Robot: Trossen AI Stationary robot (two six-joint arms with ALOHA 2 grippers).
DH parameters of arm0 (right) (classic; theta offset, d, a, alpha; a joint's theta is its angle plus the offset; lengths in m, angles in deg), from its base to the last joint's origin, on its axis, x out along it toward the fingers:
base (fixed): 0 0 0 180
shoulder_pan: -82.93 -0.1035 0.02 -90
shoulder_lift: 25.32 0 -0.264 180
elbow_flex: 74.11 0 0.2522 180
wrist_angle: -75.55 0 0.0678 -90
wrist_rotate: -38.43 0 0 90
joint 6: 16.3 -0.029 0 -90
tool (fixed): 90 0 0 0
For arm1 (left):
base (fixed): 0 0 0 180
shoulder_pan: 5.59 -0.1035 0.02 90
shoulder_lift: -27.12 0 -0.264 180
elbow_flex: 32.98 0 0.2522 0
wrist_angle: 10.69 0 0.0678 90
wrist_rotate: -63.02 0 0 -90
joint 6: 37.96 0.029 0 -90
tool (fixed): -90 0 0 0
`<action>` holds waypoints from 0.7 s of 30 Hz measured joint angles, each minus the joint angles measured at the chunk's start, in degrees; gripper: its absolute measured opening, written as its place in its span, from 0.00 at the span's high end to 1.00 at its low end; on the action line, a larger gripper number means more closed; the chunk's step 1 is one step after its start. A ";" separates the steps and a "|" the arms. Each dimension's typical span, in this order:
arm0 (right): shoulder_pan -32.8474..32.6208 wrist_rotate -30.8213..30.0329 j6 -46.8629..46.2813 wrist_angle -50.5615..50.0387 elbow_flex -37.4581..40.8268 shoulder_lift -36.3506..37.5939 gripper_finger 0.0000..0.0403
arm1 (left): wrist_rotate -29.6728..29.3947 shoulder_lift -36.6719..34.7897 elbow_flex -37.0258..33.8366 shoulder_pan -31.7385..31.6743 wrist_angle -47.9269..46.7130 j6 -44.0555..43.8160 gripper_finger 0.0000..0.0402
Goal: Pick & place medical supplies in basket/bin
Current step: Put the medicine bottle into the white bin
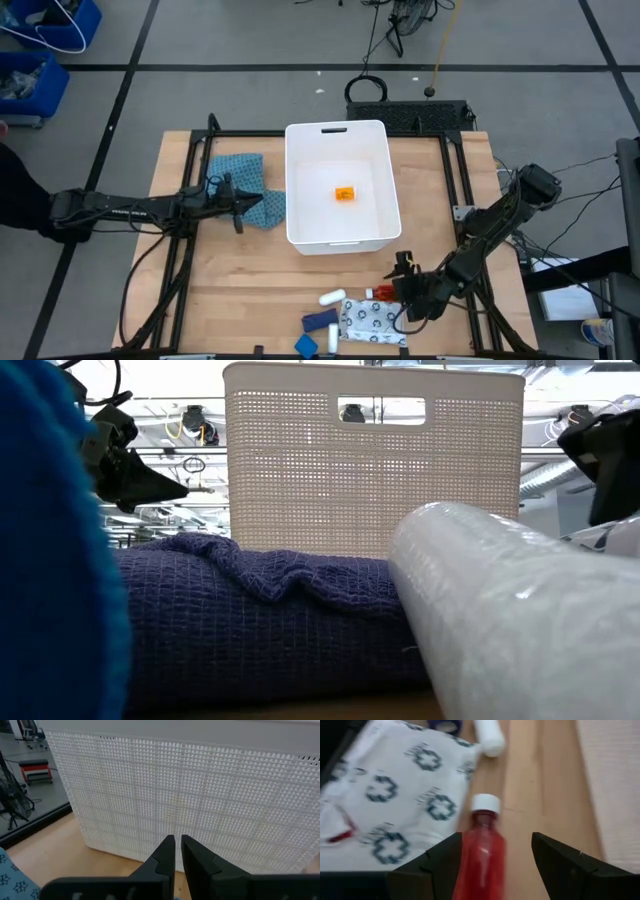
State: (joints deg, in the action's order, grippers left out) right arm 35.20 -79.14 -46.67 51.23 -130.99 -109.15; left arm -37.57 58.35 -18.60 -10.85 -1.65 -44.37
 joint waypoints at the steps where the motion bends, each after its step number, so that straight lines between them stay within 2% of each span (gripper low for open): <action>1: -0.02 0.71 0.02 1.21 0.34 0.00 0.42 | 0.00 0.00 0.00 -0.02 0.00 -0.12 0.91; 10: -0.37 1.77 -3.94 3.62 4.60 -0.45 0.42 | -0.01 0.00 0.00 0.00 0.01 -0.37 0.91; 16: -0.39 2.22 -5.42 16.06 10.82 -0.44 0.42 | 0.00 0.00 0.00 -0.02 -0.17 -0.42 0.91; 21: -0.39 2.31 -6.71 21.15 14.83 -0.44 0.44 | 0.00 0.00 0.00 0.00 -0.24 -0.48 0.91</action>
State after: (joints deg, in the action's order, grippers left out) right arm 34.81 -76.83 -53.38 72.38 -116.16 -109.59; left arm -37.57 58.35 -18.60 -10.86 -1.89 -44.85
